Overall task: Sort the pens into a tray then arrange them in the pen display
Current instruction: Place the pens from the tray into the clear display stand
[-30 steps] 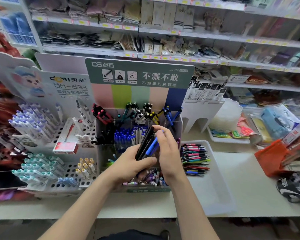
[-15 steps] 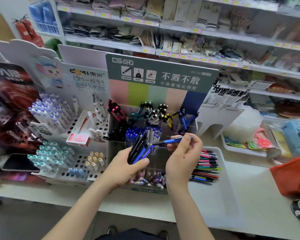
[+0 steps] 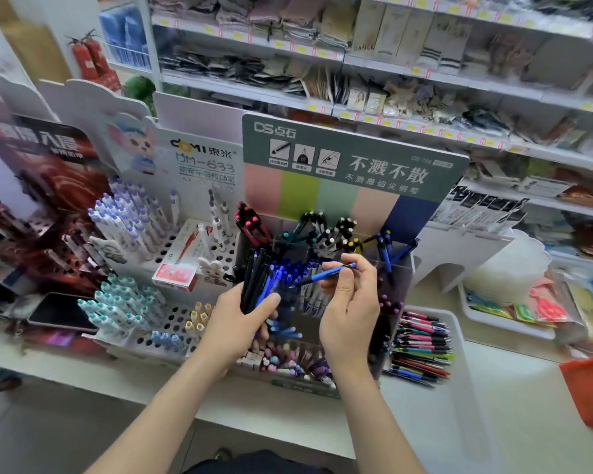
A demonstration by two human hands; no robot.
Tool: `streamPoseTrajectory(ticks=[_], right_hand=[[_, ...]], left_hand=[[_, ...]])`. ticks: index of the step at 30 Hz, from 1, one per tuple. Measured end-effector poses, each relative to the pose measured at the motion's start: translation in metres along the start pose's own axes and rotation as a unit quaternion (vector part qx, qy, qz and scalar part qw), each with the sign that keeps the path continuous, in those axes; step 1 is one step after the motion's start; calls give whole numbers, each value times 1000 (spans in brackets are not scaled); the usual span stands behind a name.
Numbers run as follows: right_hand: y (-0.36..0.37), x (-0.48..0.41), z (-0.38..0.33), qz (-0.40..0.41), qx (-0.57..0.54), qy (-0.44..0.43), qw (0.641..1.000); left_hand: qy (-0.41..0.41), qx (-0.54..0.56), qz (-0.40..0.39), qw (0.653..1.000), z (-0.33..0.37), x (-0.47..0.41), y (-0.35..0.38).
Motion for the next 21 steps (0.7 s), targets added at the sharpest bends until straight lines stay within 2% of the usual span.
streamPoseTrajectory(ticks=[3,7,12,14,16,18,21], right_hand=[[-7,4,-17,33,12,-71,997],[-38,-10,-30,129,41,-157,978],[-77,-41,-21,227,141,-176,947],[-78,-57,-8,201,170,-158,952],[-68,-71,13,132,212,-128,960],[-60,-76,32,92,267,-111,953],[-65,-70,37,111,319,-99,936]], left_hand=[[4,-14,2,1000,1,-3,1],[13,-9,-42,999,11,-4,16],[22,2,-100,995,23,-5,46],[9,15,-114,993,25,-6,57],[-4,37,-122,992,26,-7,67],[-21,62,-124,990,25,-7,75],[-40,95,-126,987,24,-7,84]])
Point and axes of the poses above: each hand's wrist, its own x-axis away from the middle knuckle, its own y-axis out of the palm, z = x × y, the point moved 9 cm from there along -x, towards the middle knuckle, and after that the axes turned 12 degrees about x, right-handed, at the moved point
